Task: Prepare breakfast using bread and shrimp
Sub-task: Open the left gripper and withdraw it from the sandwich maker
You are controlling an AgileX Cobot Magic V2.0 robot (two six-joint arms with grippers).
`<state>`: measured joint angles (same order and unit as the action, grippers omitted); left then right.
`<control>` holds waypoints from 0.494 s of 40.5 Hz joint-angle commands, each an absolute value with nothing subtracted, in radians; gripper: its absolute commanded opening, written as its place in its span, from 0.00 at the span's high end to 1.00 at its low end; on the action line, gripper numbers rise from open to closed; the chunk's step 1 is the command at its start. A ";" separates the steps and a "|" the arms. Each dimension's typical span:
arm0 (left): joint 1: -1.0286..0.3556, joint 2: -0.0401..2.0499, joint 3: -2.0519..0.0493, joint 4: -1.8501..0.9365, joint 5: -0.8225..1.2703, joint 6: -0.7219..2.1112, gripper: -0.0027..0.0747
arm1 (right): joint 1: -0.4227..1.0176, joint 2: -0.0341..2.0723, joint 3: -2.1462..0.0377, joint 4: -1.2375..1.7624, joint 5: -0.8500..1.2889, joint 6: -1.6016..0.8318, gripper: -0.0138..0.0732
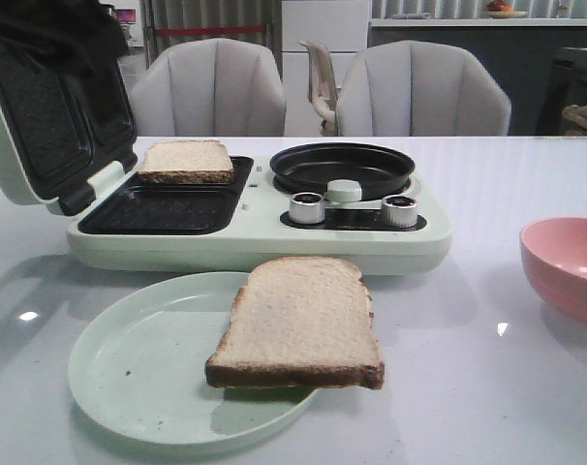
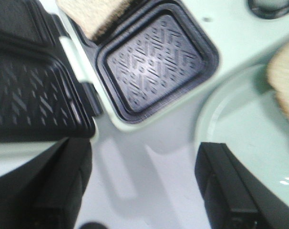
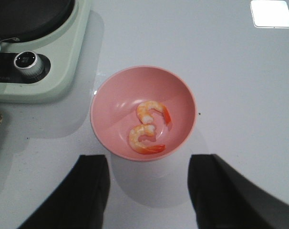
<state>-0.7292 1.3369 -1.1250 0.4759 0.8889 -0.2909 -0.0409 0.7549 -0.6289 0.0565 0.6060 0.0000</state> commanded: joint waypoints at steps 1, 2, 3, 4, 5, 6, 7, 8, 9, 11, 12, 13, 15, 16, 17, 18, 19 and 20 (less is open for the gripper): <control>-0.737 1.185 -1.089 0.405 0.870 -0.286 0.31 | -0.039 0.754 -0.654 0.050 0.532 -0.010 0.28; -0.737 1.149 -1.068 0.388 0.865 -0.286 0.31 | -0.039 0.754 -0.654 0.050 0.532 -0.010 0.28; -0.737 1.114 -1.052 0.372 0.856 -0.286 0.31 | -0.039 0.754 -0.654 0.050 0.532 -0.010 0.28; -0.737 1.088 -1.031 0.360 0.845 -0.286 0.31 | -0.039 0.754 -0.654 0.050 0.532 -0.010 0.28; -0.737 1.056 -1.011 0.343 0.835 -0.284 0.31 | -0.039 0.754 -0.654 0.050 0.532 -0.010 0.28; -0.737 1.025 -0.992 0.329 0.830 -0.284 0.31 | -0.039 0.754 -0.654 0.050 0.532 -0.010 0.28; -0.737 1.002 -0.979 0.318 0.828 -0.282 0.31 | -0.039 0.754 -0.654 0.050 0.532 -0.010 0.28; -0.737 0.975 -0.963 0.305 0.828 -0.282 0.31 | -0.039 0.754 -0.654 0.050 0.532 -0.010 0.28; -0.737 0.956 -0.951 0.296 0.828 -0.282 0.31 | -0.039 0.754 -0.654 0.050 0.532 -0.010 0.28; -0.737 0.907 -0.921 0.272 0.828 -0.281 0.31 | -0.039 0.754 -0.654 0.050 0.532 -0.010 0.28; -0.737 0.884 -0.906 0.264 0.828 -0.281 0.31 | -0.039 0.754 -0.654 0.050 0.532 -0.010 0.28; -0.737 0.864 -0.896 0.257 0.828 -0.281 0.31 | -0.039 0.754 -0.654 0.050 0.532 -0.010 0.28; -0.737 0.831 -0.870 0.248 0.830 -0.281 0.31 | -0.039 0.754 -0.654 0.050 0.532 -0.010 0.28; -0.737 0.815 -0.862 0.244 0.830 -0.280 0.31 | -0.039 0.754 -0.654 0.050 0.532 -0.010 0.28; -0.737 0.797 -0.850 0.242 0.830 -0.278 0.31 | -0.039 0.754 -0.654 0.050 0.532 -0.010 0.28; -0.737 0.778 -0.842 0.240 0.828 -0.266 0.31 | -0.039 0.754 -0.654 0.050 0.532 -0.010 0.28; -0.737 0.765 -0.831 0.237 0.825 -0.254 0.31 | -0.039 0.754 -0.654 0.051 0.529 -0.010 0.28; -0.737 0.749 -0.823 0.237 0.823 -0.247 0.31 | -0.039 0.754 -0.654 0.051 0.526 -0.010 0.28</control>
